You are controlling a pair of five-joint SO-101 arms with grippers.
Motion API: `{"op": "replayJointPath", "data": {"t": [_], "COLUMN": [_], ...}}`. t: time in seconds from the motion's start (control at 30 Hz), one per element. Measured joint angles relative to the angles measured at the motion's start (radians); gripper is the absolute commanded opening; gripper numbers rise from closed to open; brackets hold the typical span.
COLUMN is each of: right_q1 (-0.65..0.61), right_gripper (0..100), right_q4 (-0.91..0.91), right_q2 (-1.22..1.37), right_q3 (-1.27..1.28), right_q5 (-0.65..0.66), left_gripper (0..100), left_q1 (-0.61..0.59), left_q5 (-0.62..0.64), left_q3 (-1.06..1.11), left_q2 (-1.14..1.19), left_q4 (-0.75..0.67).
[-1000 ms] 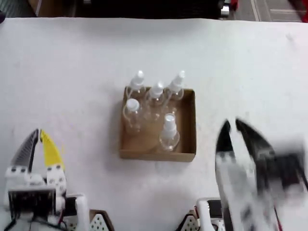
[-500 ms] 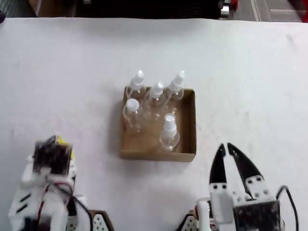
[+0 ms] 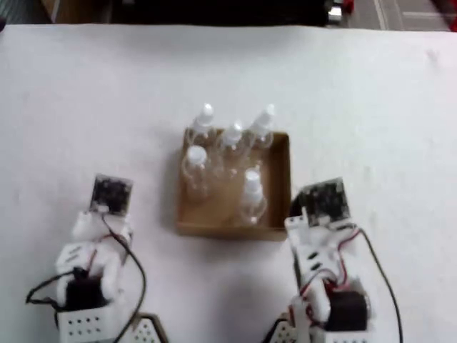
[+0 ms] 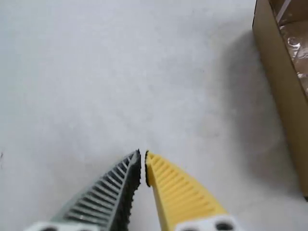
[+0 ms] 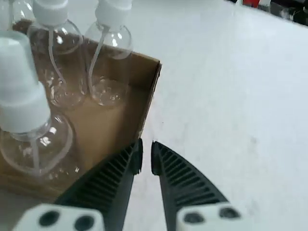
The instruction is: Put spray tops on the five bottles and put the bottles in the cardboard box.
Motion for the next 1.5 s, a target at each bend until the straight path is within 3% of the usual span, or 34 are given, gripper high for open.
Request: {"op": "replayJointPath", "data": {"t": [0.3,0.7,1.5], "right_q1": [0.005,0.009,0.011], "right_gripper": [1.7,1.6,1.6], "right_q4": [-0.155,0.098,0.143], "right_q2": [0.000,-0.009,-0.005], "right_q3": [0.253,0.247,0.261], "right_q5": [-0.002,-0.005,-0.005], "left_gripper": [3,3,3], "left_q1": [0.135,0.172,0.178], "left_q5": [0.000,0.000,0.000], "left_q3": [0.000,0.000,0.000], "left_q2": [0.000,0.000,0.000], "left_q4": [0.011,0.272,0.273]}}
